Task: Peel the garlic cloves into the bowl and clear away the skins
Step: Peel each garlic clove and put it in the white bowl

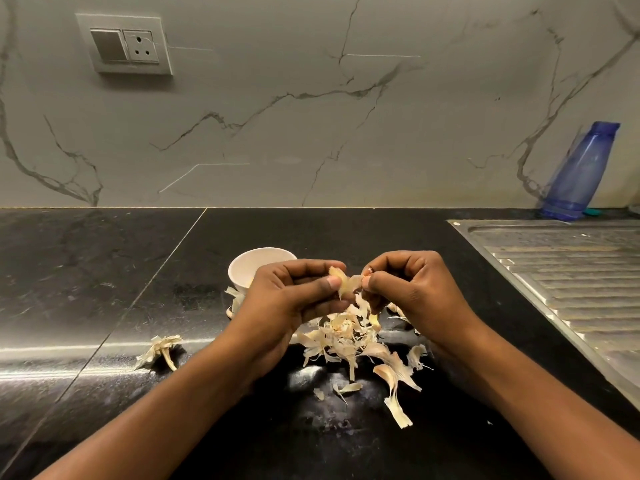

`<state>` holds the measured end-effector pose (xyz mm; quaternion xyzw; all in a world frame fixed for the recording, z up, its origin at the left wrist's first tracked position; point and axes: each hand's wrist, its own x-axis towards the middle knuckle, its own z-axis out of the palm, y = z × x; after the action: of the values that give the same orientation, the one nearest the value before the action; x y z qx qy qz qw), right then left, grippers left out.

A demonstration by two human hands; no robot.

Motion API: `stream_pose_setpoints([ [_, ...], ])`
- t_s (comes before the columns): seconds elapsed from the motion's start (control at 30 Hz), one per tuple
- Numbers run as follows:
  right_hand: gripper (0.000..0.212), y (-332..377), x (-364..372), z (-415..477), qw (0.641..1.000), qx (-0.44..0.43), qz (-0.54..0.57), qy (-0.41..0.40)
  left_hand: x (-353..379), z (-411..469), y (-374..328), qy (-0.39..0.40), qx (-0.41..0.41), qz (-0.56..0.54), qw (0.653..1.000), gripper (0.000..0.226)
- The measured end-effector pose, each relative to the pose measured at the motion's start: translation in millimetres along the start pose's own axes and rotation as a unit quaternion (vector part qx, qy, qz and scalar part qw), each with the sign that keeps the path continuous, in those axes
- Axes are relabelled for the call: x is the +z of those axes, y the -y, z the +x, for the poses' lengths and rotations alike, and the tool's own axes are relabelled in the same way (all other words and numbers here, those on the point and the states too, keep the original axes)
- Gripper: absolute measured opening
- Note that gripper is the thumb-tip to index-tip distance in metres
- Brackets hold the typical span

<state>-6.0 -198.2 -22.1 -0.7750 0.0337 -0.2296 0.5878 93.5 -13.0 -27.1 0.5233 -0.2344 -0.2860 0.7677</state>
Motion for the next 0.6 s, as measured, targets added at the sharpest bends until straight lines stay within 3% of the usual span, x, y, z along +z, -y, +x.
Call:
stream_pose_setpoints([
  [0.23, 0.015, -0.3, -4.9, 1.6, 1.000, 0.011, -0.002, 0.001, -7.1, 2.9, -12.0, -0.041, 0.002, -0.053, 0.998, 0.028],
  [0.4, 0.002, -0.4, -6.7, 1.0, 1.000, 0.014, -0.023, 0.015, -8.7, 3.9, -7.8, -0.034, 0.002, -0.026, 0.999, 0.029],
  [0.6, 0.016, -0.9, -9.4, 1.3, 0.999, 0.011, -0.043, 0.020, -7.4, 4.8, -5.0, -0.018, 0.032, 0.037, 0.999, 0.033],
])
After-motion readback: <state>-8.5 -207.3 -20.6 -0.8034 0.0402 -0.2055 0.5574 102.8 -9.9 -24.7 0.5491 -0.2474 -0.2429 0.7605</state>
